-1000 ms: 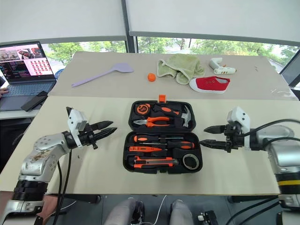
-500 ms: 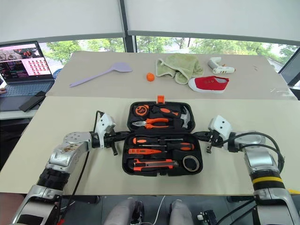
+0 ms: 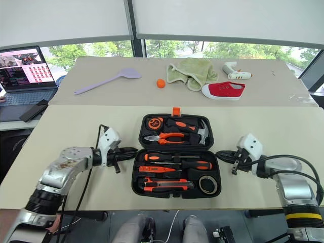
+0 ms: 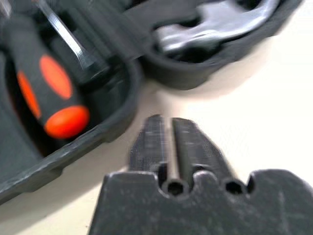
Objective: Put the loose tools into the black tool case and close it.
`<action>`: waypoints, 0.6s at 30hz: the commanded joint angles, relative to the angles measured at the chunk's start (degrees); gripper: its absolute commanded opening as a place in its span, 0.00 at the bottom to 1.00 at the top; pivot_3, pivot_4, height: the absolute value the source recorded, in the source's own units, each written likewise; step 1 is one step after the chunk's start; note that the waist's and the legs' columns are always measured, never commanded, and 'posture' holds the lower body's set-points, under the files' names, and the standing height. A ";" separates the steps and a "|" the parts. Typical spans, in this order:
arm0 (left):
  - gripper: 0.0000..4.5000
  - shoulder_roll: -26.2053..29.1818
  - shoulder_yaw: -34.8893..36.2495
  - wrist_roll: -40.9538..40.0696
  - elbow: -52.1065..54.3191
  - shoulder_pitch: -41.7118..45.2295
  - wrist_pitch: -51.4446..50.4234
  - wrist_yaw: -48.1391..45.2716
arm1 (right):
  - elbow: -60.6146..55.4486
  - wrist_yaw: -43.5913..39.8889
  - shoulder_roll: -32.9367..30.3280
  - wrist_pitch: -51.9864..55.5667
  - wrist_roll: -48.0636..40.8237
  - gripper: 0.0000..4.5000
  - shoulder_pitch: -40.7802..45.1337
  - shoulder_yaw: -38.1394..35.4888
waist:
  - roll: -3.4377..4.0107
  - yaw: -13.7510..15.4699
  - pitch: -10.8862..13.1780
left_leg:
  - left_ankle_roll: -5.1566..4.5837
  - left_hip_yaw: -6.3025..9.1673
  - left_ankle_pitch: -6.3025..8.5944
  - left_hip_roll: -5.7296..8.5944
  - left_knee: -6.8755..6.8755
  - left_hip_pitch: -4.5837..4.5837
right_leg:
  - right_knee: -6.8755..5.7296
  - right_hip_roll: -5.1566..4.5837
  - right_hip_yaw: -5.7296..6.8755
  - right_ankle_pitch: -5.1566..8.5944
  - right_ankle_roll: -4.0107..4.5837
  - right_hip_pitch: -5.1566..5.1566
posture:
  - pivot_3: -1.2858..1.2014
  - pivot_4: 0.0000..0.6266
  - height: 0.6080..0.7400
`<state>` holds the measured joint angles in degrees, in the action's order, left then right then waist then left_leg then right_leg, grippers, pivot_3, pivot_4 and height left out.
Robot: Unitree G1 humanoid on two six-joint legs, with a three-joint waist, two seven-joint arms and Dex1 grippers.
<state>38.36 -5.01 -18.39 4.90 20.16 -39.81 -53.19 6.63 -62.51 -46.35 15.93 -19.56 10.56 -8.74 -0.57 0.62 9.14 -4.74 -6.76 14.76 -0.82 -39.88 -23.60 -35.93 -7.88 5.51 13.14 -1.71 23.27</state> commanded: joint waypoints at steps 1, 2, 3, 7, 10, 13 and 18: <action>0.57 3.50 5.45 -5.21 0.61 4.11 -8.42 -1.55 | -6.16 2.35 -3.37 14.26 -7.79 0.48 4.76 -5.25 | 0.01 -0.18 0.02 | 0.00 0.01 0.00 -0.01 0.00 0.01 | -0.01 0.00 0.00 0.00 0.00 0.00 | 0.52 0.24 1.00; 0.63 3.35 5.98 -5.89 -0.30 6.04 -10.04 -0.93 | -7.23 3.83 -4.85 20.69 -8.55 0.54 6.49 -4.70 | 0.04 -0.18 0.05 | 0.01 0.02 0.00 -0.01 0.00 0.01 | -0.03 0.00 -0.01 0.00 0.01 0.03 | 0.52 0.24 1.00; 0.72 2.89 5.76 -5.94 -1.71 8.44 -12.17 0.04 | -7.58 5.98 -5.76 27.50 -9.22 0.62 9.23 -3.78 | 0.04 -0.13 0.06 | 0.01 0.01 -0.01 -0.01 0.00 -0.02 | -0.06 -0.03 -0.02 -0.01 0.02 0.05 | 0.52 0.24 1.00; 0.87 -1.40 5.95 -6.59 -6.67 16.40 -19.52 4.88 | -6.02 8.88 -7.11 45.29 -10.87 0.90 18.62 1.42 | 0.02 0.24 0.05 | 0.01 0.07 -0.02 0.01 -0.05 -0.04 | -0.04 -0.08 0.05 -0.03 0.06 0.02 | 0.52 0.24 1.00; 0.87 -5.43 4.84 -6.61 -9.89 20.59 -23.16 7.61 | -1.29 10.94 -5.62 51.94 -9.30 0.90 26.11 5.89 | -0.04 0.08 0.07 | -0.03 0.09 -0.01 0.03 -0.04 -0.15 | 0.04 -0.05 0.09 -0.03 0.05 0.03 | 0.52 0.24 1.00; 0.87 -7.67 4.10 -5.99 -12.62 22.81 -24.38 9.40 | 3.15 11.85 -4.36 53.97 -7.82 0.90 30.85 9.31 | -0.07 0.00 0.09 | -0.05 -0.03 -0.03 0.10 -0.06 -0.29 | 0.00 0.04 0.07 -0.03 0.03 0.14 | 0.52 0.24 1.00; 0.87 -9.64 2.10 -5.47 -17.07 25.52 -22.34 8.51 | 13.08 10.28 -2.41 50.44 -3.08 0.90 37.11 15.92 | -0.07 -0.12 0.09 | -0.02 -0.13 -0.06 0.09 -0.05 -0.42 | -0.05 0.23 0.07 -0.02 0.02 0.23 | 0.52 0.24 1.00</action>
<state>28.65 -2.46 -23.98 -11.64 43.99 -63.61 -43.75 17.82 -50.67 -48.67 67.95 -23.90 45.75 5.93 -0.64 0.50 9.23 -4.76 -6.89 14.70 -0.73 -39.93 -24.03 -35.98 -7.64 5.58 13.12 -1.70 23.50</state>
